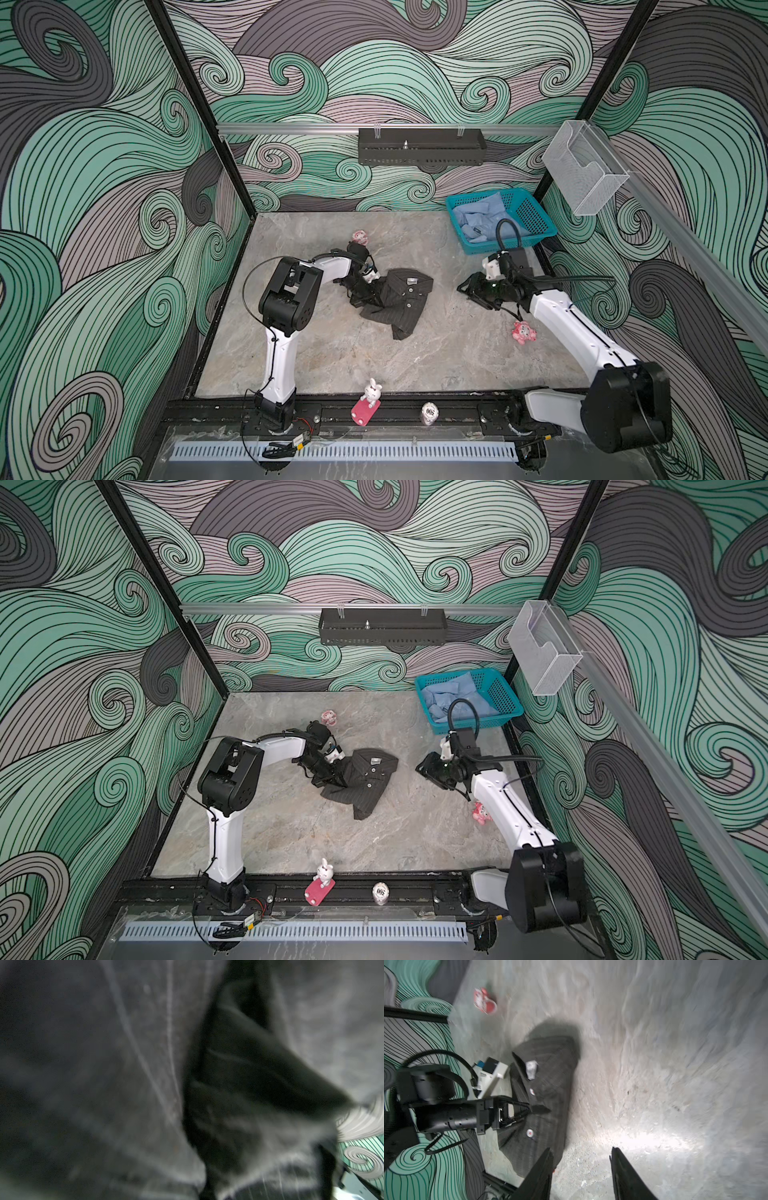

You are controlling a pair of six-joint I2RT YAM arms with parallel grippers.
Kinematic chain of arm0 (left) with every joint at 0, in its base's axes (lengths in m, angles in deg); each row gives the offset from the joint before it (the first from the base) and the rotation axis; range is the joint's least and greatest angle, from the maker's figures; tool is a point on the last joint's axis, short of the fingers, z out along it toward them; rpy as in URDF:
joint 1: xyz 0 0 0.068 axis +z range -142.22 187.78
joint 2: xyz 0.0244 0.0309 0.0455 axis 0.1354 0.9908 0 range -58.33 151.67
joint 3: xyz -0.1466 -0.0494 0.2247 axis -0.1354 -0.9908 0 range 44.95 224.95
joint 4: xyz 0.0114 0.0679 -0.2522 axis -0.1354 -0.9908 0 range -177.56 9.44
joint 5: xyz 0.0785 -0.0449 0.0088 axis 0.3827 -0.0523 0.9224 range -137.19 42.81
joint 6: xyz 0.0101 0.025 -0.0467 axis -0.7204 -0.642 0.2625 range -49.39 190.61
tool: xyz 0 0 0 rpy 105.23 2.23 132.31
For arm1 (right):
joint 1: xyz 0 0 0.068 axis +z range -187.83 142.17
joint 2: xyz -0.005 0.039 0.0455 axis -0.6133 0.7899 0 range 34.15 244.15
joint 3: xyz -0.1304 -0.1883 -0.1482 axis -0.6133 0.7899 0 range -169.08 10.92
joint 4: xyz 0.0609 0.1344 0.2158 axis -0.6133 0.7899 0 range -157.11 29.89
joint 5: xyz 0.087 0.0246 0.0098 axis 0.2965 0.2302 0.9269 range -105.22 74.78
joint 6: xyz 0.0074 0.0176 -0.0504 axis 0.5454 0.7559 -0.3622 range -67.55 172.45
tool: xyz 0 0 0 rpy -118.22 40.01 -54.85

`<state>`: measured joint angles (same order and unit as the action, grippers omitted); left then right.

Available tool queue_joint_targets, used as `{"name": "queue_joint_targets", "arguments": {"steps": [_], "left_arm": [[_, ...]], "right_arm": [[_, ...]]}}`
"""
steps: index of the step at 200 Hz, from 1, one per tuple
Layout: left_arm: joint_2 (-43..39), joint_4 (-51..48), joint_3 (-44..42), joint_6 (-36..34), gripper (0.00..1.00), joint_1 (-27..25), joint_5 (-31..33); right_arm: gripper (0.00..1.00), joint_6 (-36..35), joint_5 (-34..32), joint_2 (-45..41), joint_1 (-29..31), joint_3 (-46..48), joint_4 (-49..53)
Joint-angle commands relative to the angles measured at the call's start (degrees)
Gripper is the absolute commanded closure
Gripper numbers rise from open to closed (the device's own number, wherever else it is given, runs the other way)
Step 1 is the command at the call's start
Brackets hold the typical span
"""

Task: Fold and stack the long sleeve shirts

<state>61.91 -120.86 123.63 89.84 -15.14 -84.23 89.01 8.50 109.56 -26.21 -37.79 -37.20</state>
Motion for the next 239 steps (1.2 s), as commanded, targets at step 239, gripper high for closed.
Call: {"name": "queue_joint_targets", "arguments": {"steps": [239], "left_arm": [[-4.0,-1.6,-6.7,5.9,1.0,1.3,12.1]], "right_arm": [[0.87,9.3,-1.6,20.5,21.0,-14.4,-12.1]]}}
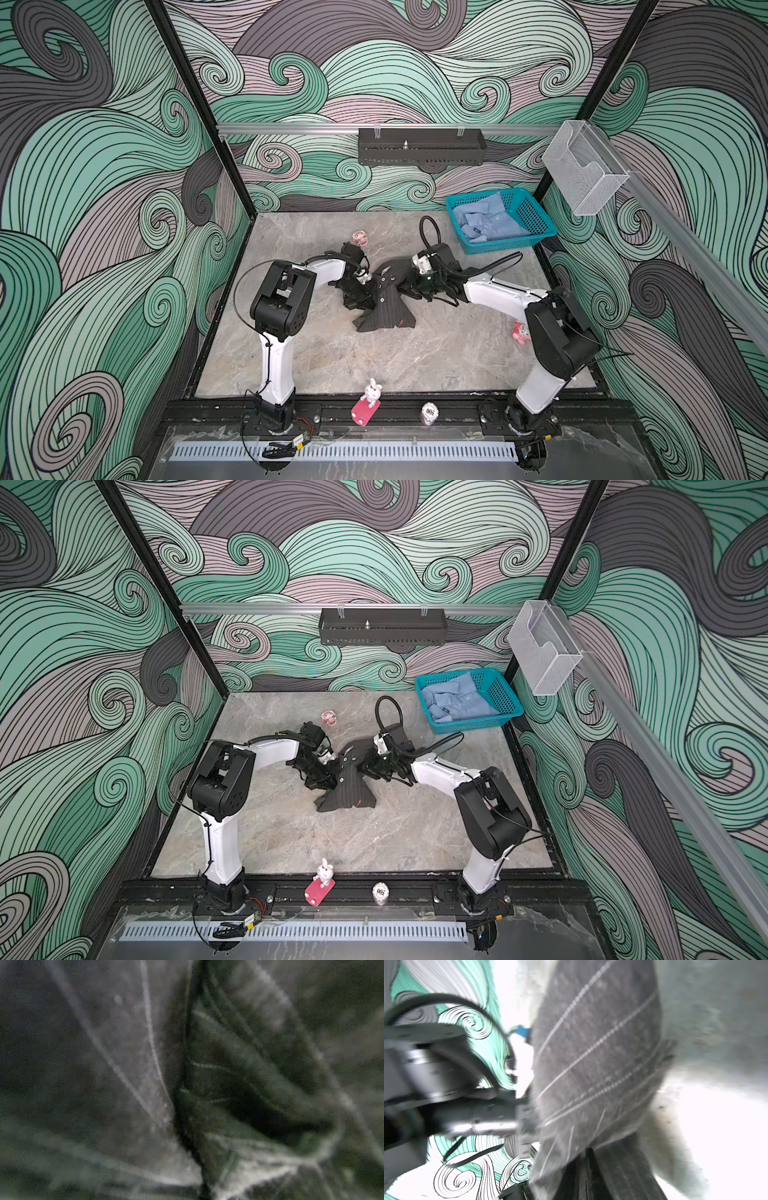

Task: Fold and stack the long sleeve shirts

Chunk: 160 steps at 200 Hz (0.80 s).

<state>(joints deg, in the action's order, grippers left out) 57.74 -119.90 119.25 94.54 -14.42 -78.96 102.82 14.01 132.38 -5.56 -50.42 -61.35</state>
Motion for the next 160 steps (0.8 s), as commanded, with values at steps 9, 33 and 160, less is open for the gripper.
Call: {"name": "queue_joint_targets", "arguments": {"steps": [9,33,160], "left_arm": [[-0.4,-2.6,-2.5,1.5,1.0,0.7,7.1],[-2.6,-2.7,-3.0,2.3,1.0,0.7,8.7],[-21.9,-3.9,-5.6,4.8,0.4,1.1,10.8]], "right_arm": [[0.86,-6.1,-11.4,-3.1,0.3,-2.6,17.7],[0.79,-11.5,-23.1,-4.8,0.3,-6.1,30.4],[0.55,-21.6,-11.4,1.1,-8.9,-8.4,28.1]]}}
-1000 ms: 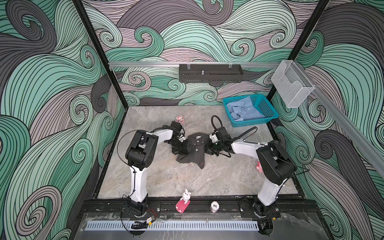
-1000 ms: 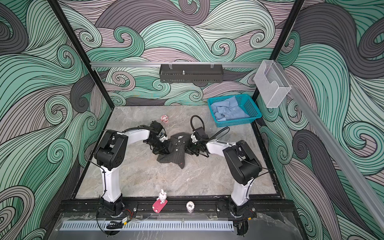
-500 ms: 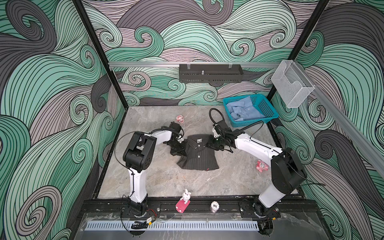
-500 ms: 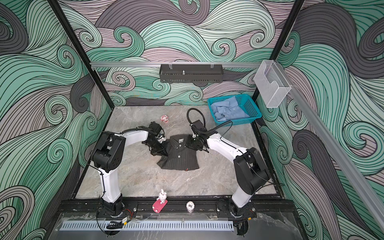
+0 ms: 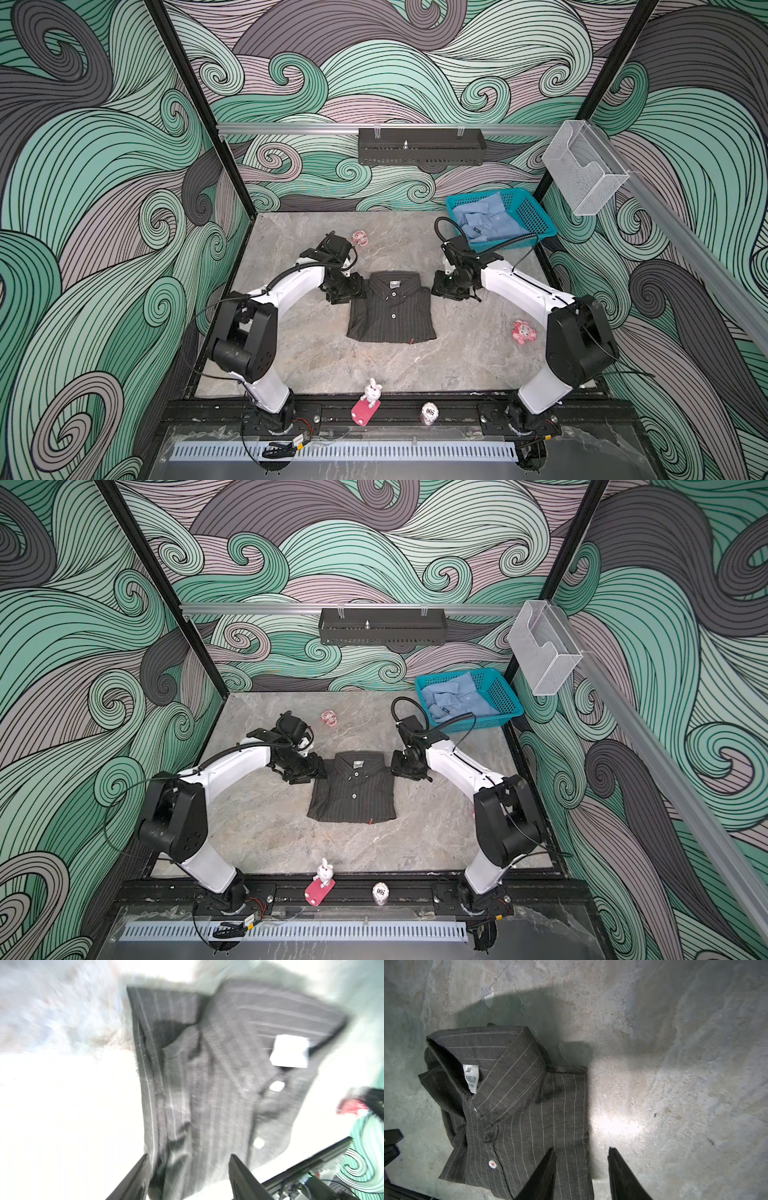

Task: Fold and stack the long sleeve shirts

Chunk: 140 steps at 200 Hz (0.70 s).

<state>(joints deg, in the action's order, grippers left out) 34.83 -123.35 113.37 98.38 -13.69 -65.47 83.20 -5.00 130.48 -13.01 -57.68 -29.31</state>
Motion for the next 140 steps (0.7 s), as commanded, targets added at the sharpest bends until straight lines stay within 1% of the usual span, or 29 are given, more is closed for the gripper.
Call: {"name": "queue_joint_targets", "arguments": {"steps": [1,15,31,57,71,79,95,103,109,117,126,140], "left_arm": [[1.2,-0.3,0.3,1.0,0.4,0.3,-3.0],[4.0,1.1,0.2,2.0,0.42,0.2,-5.3],[6.6,3.0,0.2,2.7,0.41,0.2,-5.5],[11.4,2.5,3.2,2.5,0.42,0.4,-2.4],[14.1,2.3,4.9,2.2,0.43,0.3,-2.0],[15.6,2.1,5.7,2.1,0.46,0.4,-1.4],[17.7,0.7,7.1,1.7,0.58,0.5,0.0],[17.8,0.6,6.9,1.7,0.66,0.6,1.4],[17.7,0.4,6.8,1.6,0.75,0.8,2.0],[17.3,-0.1,6.7,1.4,0.87,1.1,2.3],[16.4,-0.4,6.5,0.9,1.0,1.3,2.7],[13.9,-0.2,5.3,0.3,1.0,1.9,3.0]], "right_arm": [[0.55,-2.0,7.7,3.2,-1.5,-1.2,-4.1],[0.53,-2.1,9.9,5.2,-2.8,-1.4,-5.4],[0.5,-2.2,12.3,7.1,-3.9,-1.1,-7.5],[0.47,-2.3,16.1,10.6,-4.4,-1.7,-9.5],[0.47,-2.2,17.4,12.0,-4.4,-1.7,-10.4],[0.47,-2.1,17.7,12.8,-4.4,-1.6,-10.8],[0.48,-2.1,18.6,13.8,-4.5,-1.4,-11.7],[0.5,-2.1,19.2,14.2,-4.5,-1.2,-12.3],[0.53,-2.1,19.8,14.4,-4.6,-1.0,-13.0],[0.61,-2.2,20.7,14.7,-4.7,-0.9,-13.6],[0.73,-2.3,21.6,14.5,-4.7,-0.6,-14.3],[0.86,-2.7,22.7,13.7,-4.7,-0.2,-15.4]]}}
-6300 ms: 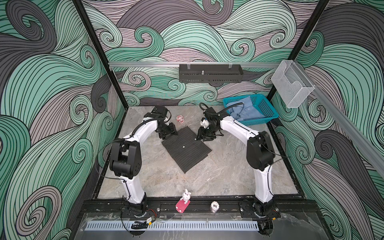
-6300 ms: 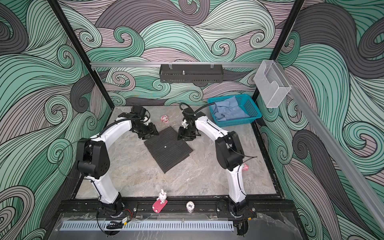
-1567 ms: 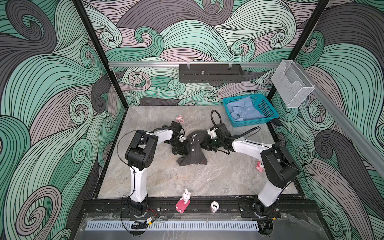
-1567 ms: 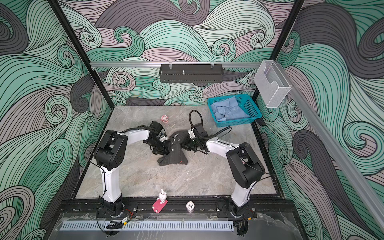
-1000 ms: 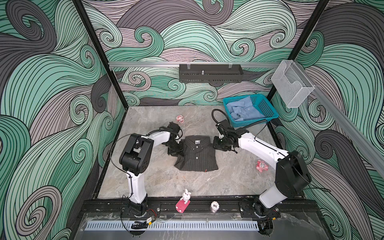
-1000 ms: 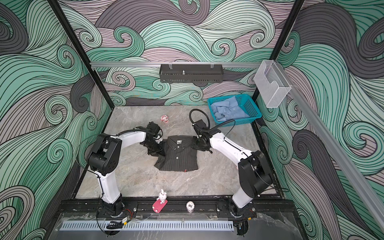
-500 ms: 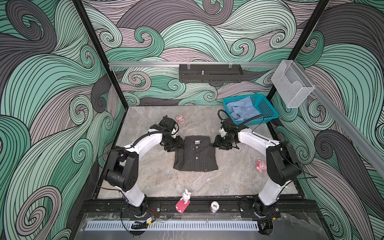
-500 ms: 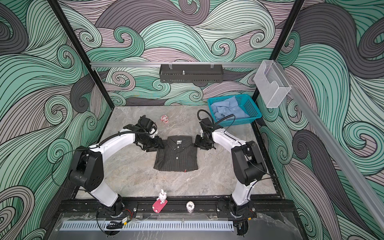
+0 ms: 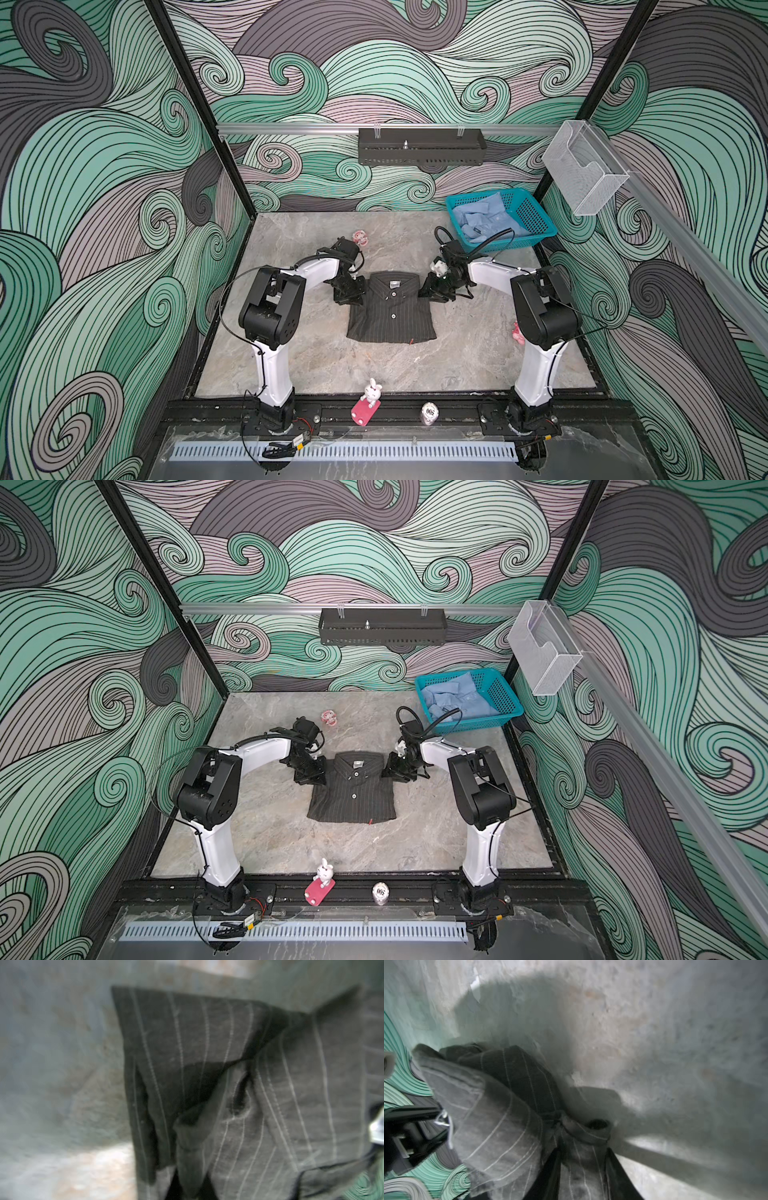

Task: Fold and stack the long sleeve shirts

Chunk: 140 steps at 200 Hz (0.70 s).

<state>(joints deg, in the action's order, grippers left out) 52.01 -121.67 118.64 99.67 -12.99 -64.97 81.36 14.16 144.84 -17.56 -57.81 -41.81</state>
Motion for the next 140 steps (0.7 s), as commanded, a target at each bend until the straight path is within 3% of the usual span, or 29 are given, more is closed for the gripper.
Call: {"name": "queue_joint_targets", "arguments": {"steps": [1,21,78,128,140], "left_arm": [[-3.4,-1.8,-0.1,-1.0,1.0,1.2,2.4],[-7.1,-1.4,-1.9,-2.0,1.0,2.0,1.4],[-11.2,-1.4,-6.9,-1.5,1.0,4.7,2.2],[-6.7,0.1,-6.4,-0.8,1.0,6.0,3.6],[-6.2,-0.7,-5.1,-1.0,0.83,6.0,4.3]], "right_arm": [[0.87,-1.0,3.6,-0.8,-0.1,-0.1,-2.9],[1.0,-2.0,3.3,-3.0,0.2,0.0,-2.3],[1.0,-8.1,-7.4,-5.1,4.3,-5.2,8.0],[1.0,-7.9,-11.6,0.5,5.4,-8.8,9.2],[0.96,-7.7,-12.3,0.8,5.4,-8.9,9.2]]}}
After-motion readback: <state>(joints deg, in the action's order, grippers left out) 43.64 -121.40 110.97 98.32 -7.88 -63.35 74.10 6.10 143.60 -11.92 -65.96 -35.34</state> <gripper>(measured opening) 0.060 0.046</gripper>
